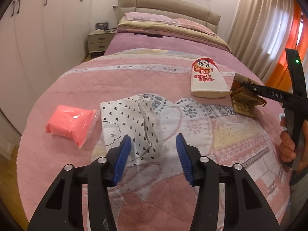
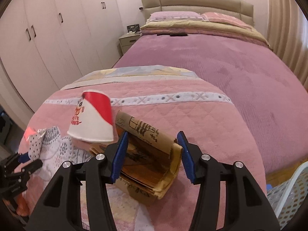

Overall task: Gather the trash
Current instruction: 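Grasp the white tissue with the left tool while the right tool grasps the brown paper packet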

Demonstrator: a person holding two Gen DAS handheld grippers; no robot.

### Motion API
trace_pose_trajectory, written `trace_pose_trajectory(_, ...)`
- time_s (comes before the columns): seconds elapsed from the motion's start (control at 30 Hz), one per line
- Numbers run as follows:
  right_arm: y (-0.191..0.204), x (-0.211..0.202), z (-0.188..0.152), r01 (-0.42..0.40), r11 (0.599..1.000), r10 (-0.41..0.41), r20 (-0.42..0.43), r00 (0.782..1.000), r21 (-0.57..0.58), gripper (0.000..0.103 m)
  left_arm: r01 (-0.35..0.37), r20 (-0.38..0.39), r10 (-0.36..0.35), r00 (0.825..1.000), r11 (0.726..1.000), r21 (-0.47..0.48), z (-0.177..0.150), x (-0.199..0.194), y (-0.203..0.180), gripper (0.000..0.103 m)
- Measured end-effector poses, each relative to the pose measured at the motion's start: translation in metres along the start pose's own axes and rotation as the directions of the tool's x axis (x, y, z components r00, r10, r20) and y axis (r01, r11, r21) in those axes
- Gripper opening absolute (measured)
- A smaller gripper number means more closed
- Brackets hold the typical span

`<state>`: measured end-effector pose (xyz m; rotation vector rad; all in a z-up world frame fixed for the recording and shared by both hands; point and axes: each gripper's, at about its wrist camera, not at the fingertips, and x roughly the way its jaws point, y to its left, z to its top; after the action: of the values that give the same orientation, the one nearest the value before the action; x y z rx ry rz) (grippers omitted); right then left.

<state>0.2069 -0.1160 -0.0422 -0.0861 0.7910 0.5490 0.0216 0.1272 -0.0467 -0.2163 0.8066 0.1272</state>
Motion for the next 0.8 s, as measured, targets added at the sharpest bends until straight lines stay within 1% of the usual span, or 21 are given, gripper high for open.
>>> trace_pose_trajectory(0.13, 0.005, -0.013, -0.012, -0.003, 1.000, 0.003, 0.019, 1.000, -0.001, 0.013, 0.003, 0.009, -0.003, 1.000, 0.999, -0.035, -0.002, -0.003, 0.007, 0.035)
trace_pose_trajectory(0.2, 0.011, -0.026, -0.021, 0.019, 1.000, -0.018, 0.051, 0.999, -0.005, 0.008, 0.007, 0.015, -0.007, 1.000, 0.999, -0.054, -0.002, -0.004, 0.011, 0.032)
trace_pose_trajectory(0.27, 0.017, -0.037, -0.030, 0.046, 0.999, -0.046, 0.062, 0.997, 0.008, 0.007, 0.009, 0.018, -0.008, 1.000, 0.998, -0.065, -0.003, -0.004, 0.013, 0.023)
trace_pose_trajectory(0.37, 0.020, -0.052, -0.047, 0.053, 0.997, -0.057, 0.066, 0.996, 0.063, 0.006, 0.013, 0.018, -0.012, 1.000, 0.998, -0.056, -0.003, -0.005, 0.011, 0.016)
trace_pose_trajectory(0.47, 0.023, -0.065, -0.065, 0.094, 0.992, -0.100, 0.061, 0.993, 0.087, 0.006, 0.005, 0.022, -0.004, 1.000, 0.999, -0.034, -0.003, -0.007, 0.006, 0.009)
trace_pose_trajectory(0.53, 0.026, -0.075, -0.077, 0.112, 0.989, -0.118, 0.060, 0.991, 0.093, 0.006, 0.008, 0.030, -0.008, 1.000, 1.000, -0.011, -0.004, -0.011, 0.000, 0.008)
trace_pose_trajectory(0.57, 0.027, -0.081, -0.083, 0.110, 0.989, -0.117, 0.063, 0.991, 0.100, 0.006, 0.024, 0.032, -0.024, 0.999, 1.000, 0.000, -0.005, -0.013, -0.004, 0.008)
trace_pose_trajectory(0.67, 0.025, -0.086, -0.091, 0.096, 0.987, -0.103, 0.049, 0.993, 0.129, 0.007, 0.075, 0.032, -0.076, 0.997, 0.997, 0.017, -0.008, -0.017, -0.016, 0.008)
trace_pose_trajectory(0.73, 0.022, -0.085, -0.095, 0.064, 0.987, -0.069, 0.030, 0.997, 0.146, 0.007, 0.098, 0.025, -0.098, 0.995, 0.995, 0.018, -0.008, -0.016, -0.022, 0.008)
trace_pose_trajectory(0.8, 0.022, -0.082, -0.096, 0.075, 0.987, -0.079, 0.020, 0.997, 0.145, 0.008, 0.119, 0.019, -0.119, 0.993, 0.993, 0.025, -0.009, -0.016, -0.029, 0.008)
